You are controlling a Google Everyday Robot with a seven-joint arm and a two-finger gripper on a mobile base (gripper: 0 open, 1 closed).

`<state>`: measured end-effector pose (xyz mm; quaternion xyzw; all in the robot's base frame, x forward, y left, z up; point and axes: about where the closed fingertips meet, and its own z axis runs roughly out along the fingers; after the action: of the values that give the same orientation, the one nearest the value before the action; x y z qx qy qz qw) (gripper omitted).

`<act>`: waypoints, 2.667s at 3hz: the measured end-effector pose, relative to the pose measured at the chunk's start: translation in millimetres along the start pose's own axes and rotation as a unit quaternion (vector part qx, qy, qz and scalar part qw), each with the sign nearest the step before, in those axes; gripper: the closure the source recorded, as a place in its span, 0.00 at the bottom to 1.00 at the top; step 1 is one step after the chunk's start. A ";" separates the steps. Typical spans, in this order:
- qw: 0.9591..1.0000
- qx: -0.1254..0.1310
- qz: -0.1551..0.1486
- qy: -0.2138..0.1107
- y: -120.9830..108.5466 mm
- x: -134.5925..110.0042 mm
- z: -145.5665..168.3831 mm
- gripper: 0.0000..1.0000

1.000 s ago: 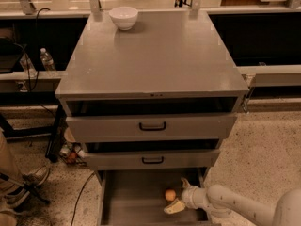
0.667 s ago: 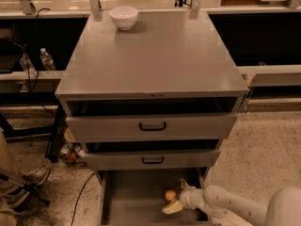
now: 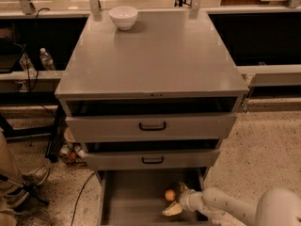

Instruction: Pick orange from bottom drawer and place on counter

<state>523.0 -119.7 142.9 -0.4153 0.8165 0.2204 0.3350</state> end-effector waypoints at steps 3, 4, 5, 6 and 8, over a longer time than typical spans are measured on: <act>1.000 -0.026 -0.003 -0.015 10.7 -9.1 26.2 0.26; 0.999 -0.030 -0.003 -0.016 11.3 -9.8 27.6 0.50; 0.999 -0.032 -0.002 -0.015 12.5 -8.6 27.3 0.73; 0.999 -0.039 -0.008 -0.034 12.6 -18.4 14.1 1.00; 0.989 -0.081 -0.024 -0.123 18.2 -49.1 -28.3 1.00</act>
Offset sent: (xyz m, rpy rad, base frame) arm 0.0048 0.0213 -0.0088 0.0380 0.0079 0.0386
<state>518.8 -101.5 199.5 -0.4300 0.7387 0.3268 0.4032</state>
